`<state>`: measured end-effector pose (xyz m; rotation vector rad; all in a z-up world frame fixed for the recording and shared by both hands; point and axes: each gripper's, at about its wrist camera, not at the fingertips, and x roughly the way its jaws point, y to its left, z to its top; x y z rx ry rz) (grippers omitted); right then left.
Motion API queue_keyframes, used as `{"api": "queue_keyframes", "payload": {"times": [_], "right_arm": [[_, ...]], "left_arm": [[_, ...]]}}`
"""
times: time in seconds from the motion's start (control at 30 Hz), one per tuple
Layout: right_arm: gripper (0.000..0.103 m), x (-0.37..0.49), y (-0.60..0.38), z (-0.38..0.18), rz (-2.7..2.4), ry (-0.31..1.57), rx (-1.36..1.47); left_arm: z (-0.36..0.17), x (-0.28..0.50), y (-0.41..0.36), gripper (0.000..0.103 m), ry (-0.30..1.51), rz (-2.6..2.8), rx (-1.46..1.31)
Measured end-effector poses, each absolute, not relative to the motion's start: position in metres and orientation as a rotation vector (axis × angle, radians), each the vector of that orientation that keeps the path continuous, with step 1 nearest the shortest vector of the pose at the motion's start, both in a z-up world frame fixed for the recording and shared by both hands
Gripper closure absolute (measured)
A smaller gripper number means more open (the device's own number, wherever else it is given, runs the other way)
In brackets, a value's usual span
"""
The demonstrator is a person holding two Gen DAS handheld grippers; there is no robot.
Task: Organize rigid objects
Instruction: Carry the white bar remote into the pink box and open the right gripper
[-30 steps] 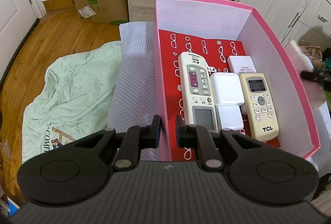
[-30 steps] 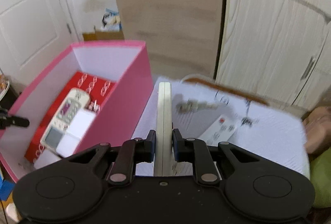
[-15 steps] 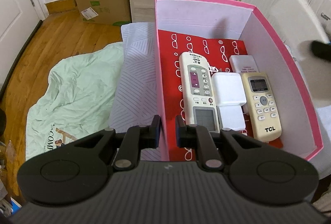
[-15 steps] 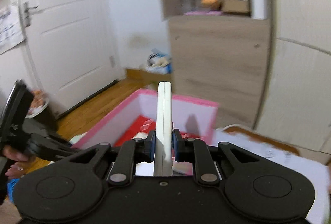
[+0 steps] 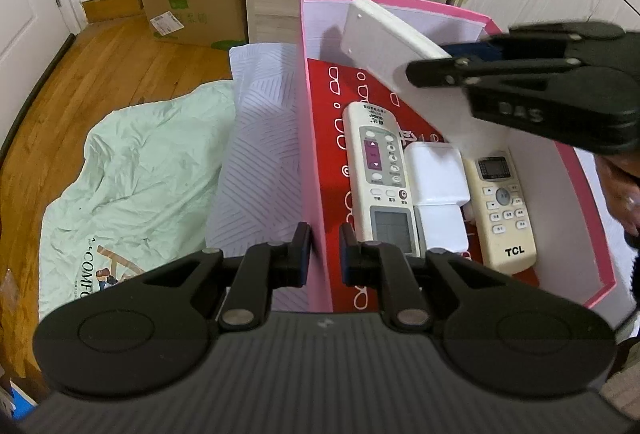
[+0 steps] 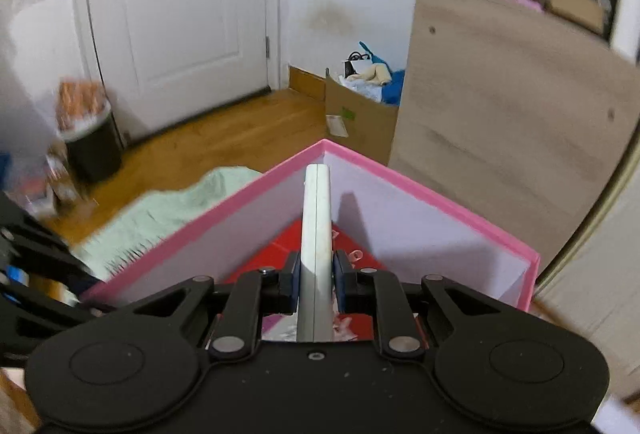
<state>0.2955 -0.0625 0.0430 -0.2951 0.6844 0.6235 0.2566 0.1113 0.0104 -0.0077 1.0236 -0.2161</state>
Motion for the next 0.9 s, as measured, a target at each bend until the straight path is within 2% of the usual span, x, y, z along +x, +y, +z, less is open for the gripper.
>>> {"api": "queue_keyframes", "payload": {"times": [0.5, 0.53, 0.6, 0.63, 0.67, 0.9], "right_arm": [[0.083, 0.297, -0.031, 0.0, 0.515, 0.668, -0.875], [0.082, 0.298, -0.03, 0.001, 0.528, 0.686, -0.867], [0.073, 0.297, -0.032, 0.007, 0.578, 0.721, -0.804], [0.064, 0.297, -0.034, 0.011, 0.596, 0.739, -0.753], [0.059, 0.298, -0.038, 0.018, 0.608, 0.755, -0.689], [0.055, 0.297, -0.093, 0.07, 0.633, 0.773, -0.192]], "left_arm": [[0.01, 0.253, 0.111, 0.091, 1.01, -0.236, 0.013], [0.01, 0.253, 0.111, 0.091, 1.011, -0.238, 0.007], [0.01, 0.254, 0.112, 0.091, 1.013, -0.241, 0.0], [0.01, 0.254, 0.113, 0.091, 1.013, -0.241, -0.002], [0.01, 0.254, 0.113, 0.091, 1.014, -0.241, -0.003], [0.01, 0.256, 0.113, 0.091, 1.014, -0.24, -0.01]]}}
